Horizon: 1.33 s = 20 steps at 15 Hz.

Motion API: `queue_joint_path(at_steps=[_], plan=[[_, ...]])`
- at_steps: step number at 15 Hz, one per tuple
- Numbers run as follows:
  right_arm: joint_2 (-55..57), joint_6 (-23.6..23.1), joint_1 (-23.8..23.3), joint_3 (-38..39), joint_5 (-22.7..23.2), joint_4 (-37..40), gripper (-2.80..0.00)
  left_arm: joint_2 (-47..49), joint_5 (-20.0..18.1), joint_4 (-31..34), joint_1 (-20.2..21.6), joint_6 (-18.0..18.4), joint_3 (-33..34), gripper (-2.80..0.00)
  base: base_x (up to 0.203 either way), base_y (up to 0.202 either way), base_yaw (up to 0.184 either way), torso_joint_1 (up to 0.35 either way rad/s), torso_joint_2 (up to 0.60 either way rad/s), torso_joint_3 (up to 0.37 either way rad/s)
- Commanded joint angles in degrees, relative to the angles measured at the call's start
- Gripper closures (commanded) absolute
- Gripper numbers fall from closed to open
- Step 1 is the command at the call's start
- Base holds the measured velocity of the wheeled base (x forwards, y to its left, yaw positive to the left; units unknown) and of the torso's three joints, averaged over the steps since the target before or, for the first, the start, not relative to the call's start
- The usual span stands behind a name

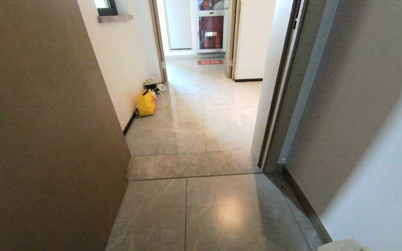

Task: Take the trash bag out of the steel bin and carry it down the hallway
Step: Put the trash bag at the door

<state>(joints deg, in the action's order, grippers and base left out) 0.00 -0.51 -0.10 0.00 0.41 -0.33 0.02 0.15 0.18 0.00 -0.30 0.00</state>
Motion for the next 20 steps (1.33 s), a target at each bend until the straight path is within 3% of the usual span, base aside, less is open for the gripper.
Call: queue_joint_path(at_steps=[1,20], plan=[[0.09,-0.01,0.01,0.00,0.02,-0.02,0.00,-0.02,0.03,-0.01,0.00,-0.05,0.00,0.00,0.193,0.000,-0.001,0.002,0.01,0.002],[0.05,-0.01,0.01,0.00,0.02,-0.02,0.00,-0.02,0.03,-0.01,0.00,-0.05,0.00,0.00,0.192,0.000,0.002,0.001,0.00,0.002]])
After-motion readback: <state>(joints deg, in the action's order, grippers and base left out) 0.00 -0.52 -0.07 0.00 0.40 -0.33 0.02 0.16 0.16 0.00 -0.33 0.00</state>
